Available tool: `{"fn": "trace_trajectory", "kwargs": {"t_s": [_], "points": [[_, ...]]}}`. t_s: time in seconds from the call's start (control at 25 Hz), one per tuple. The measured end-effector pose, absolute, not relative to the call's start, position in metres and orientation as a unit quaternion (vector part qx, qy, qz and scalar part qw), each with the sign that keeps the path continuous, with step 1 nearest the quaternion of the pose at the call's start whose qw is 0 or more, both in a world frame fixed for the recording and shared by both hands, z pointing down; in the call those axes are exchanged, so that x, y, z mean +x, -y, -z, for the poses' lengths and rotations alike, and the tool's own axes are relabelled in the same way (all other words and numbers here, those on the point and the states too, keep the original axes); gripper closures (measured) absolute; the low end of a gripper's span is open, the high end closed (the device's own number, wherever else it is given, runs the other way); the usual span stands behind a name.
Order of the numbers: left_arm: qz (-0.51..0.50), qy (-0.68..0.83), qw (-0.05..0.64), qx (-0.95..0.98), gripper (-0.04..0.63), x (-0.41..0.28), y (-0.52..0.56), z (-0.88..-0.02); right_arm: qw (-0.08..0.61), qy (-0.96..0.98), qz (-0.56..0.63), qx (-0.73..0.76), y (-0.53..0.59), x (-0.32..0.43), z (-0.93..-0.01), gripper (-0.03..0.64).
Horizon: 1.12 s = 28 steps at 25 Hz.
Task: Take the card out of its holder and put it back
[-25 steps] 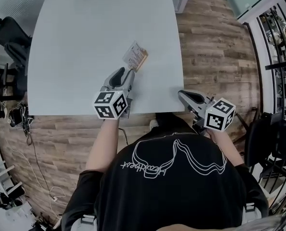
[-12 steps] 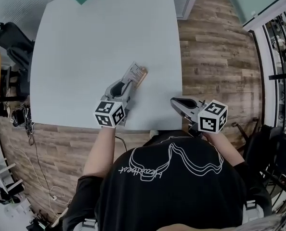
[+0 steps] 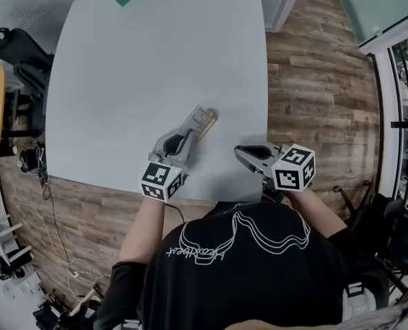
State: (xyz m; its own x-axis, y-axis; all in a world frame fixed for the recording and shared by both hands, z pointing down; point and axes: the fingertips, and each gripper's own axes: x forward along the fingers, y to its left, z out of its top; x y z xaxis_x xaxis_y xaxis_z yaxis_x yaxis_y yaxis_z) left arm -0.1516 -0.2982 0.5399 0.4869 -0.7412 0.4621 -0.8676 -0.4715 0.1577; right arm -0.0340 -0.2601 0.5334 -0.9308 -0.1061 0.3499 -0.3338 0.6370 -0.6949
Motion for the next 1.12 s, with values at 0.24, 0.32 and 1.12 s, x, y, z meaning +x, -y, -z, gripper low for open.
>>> {"fn": "trace_trajectory", "kwargs": {"t_s": [0.24, 0.32, 1.12], "points": [[-0.167, 0.47, 0.191, 0.845, 0.566, -0.147, 0.3, -0.541, 0.139, 0.89, -0.418, 0.117, 0.275, -0.035, -0.543, 0.607], [-0.17, 0.468, 0.184, 0.848, 0.569, -0.147, 0.302, -0.541, 0.136, 0.89, -0.42, 0.119, 0.279, -0.038, -0.543, 0.607], [-0.151, 0.465, 0.174, 0.855, 0.571, -0.151, 0.288, -0.523, 0.047, 0.882, -0.421, 0.205, 0.231, -0.004, -0.5, 0.607]]}}
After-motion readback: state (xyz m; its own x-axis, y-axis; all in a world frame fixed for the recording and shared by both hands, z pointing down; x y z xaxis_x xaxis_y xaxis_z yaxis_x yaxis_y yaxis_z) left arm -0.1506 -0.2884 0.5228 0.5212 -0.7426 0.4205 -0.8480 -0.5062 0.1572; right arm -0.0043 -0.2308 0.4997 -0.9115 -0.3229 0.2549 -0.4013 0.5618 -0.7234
